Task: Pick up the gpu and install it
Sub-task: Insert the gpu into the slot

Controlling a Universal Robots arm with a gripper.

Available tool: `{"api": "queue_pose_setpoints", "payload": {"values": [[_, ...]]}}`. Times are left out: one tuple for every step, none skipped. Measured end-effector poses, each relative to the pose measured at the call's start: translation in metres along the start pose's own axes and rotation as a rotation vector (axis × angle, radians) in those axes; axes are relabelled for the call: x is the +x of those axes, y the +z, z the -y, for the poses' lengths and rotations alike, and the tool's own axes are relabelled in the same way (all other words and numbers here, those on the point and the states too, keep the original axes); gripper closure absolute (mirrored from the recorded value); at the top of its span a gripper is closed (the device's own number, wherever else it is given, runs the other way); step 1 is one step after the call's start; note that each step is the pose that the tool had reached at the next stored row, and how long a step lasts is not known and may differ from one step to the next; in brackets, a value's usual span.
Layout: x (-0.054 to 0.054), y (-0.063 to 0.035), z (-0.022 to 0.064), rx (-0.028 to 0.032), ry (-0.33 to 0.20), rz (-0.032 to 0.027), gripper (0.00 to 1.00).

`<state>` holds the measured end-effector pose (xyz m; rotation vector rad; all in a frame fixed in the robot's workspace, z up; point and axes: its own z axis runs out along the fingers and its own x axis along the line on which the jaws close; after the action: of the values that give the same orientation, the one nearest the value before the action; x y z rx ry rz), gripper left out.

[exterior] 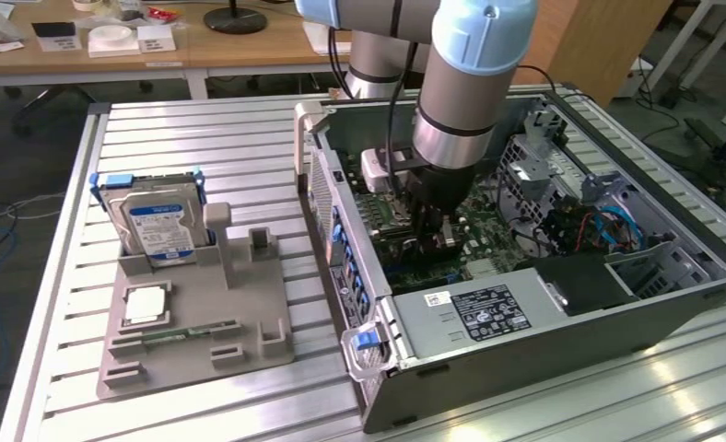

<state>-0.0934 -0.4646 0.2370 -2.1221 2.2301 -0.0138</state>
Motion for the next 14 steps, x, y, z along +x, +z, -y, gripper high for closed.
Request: {"api": "queue_pose_setpoints", "payload": {"values": [[0.0000, 0.0000, 0.0000, -0.0002, 0.000, -0.0002, 0.73], [0.0000, 0.0000, 0.0000, -0.0003, 0.000, -0.0004, 0.73], [0.0001, -0.0001, -0.0001, -0.0004, 0.000, -0.0005, 0.73], [0.0001, -0.0001, -0.0001, -0.0004, 0.000, -0.0006, 0.73], [0.0001, -0.0001, -0.0001, -0.0004, 0.000, -0.0006, 0.73], [0.0001, -0.0001, -0.0001, -0.0004, 0.000, -0.0006, 0.73], [0.0001, -0.0001, -0.0001, -0.0004, 0.000, -0.0006, 0.73], [0.0001, -0.0001, -0.0001, -0.0004, 0.000, -0.0006, 0.73], [0.0001, -0.0001, -0.0001, -0.0004, 0.000, -0.0006, 0.73], [0.0001, -0.0001, -0.0001, -0.0004, 0.000, -0.0006, 0.73], [0.0001, -0.0001, -0.0001, -0.0004, 0.000, -0.0006, 0.73], [0.0001, -0.0001, -0.0001, -0.0004, 0.000, -0.0006, 0.73], [0.0000, 0.0000, -0.0003, -0.0011, 0.000, 0.0000, 0.73], [0.0000, 0.0000, -0.0003, -0.0006, 0.001, -0.0003, 0.72]]}}
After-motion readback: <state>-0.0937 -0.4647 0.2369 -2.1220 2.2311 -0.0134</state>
